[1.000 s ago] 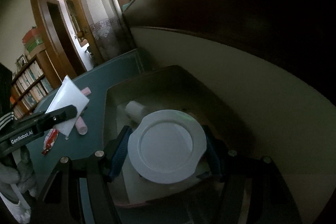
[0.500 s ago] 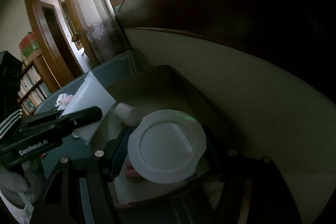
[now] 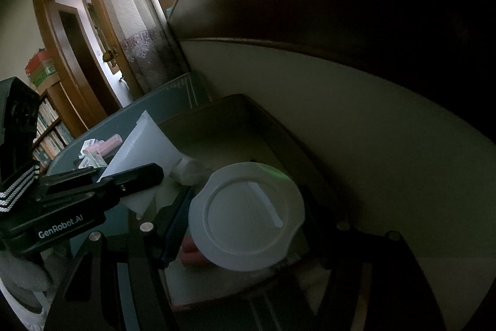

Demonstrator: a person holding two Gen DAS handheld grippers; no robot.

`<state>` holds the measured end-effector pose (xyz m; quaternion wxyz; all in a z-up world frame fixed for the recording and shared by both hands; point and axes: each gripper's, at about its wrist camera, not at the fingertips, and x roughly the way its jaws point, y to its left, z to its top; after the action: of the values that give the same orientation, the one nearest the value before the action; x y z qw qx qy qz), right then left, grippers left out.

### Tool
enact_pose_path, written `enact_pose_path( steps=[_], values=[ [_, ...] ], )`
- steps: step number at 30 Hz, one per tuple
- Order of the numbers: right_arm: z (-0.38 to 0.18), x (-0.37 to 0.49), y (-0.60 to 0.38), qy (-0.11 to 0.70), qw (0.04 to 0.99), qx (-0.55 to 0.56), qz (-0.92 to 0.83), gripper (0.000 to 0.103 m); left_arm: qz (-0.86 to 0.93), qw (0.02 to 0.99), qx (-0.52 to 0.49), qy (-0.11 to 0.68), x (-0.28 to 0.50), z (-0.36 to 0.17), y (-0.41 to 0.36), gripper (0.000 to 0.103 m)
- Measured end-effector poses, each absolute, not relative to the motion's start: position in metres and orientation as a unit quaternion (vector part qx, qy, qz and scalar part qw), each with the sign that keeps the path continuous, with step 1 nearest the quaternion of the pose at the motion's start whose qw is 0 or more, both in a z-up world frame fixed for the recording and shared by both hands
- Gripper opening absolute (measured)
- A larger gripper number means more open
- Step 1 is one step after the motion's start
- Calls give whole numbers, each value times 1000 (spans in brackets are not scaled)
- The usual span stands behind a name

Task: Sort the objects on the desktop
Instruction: 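Carry the white packet and white plate over the cardboard box, then open the right tool to drop the plate while the left tool drops the packet into the box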

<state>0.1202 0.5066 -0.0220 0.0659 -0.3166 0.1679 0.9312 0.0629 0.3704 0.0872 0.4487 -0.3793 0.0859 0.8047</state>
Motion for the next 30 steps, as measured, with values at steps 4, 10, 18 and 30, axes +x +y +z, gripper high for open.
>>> enact_pose_path(
  steps=[4, 10, 18, 30],
  values=[
    [-23, 119, 509, 174, 69, -318, 929, 70, 803, 445, -391, 70, 47, 90, 368, 21],
    [-25, 120, 511, 180, 70, -321, 927, 70, 809, 438, -386, 67, 53, 93, 362, 47],
    [-23, 118, 511, 183, 68, -315, 929, 73, 815, 432, -381, 63, 57, 96, 356, 47],
    [-16, 114, 492, 176, 54, -314, 931, 73, 830, 406, -381, 45, 59, 100, 325, 52]
  ],
)
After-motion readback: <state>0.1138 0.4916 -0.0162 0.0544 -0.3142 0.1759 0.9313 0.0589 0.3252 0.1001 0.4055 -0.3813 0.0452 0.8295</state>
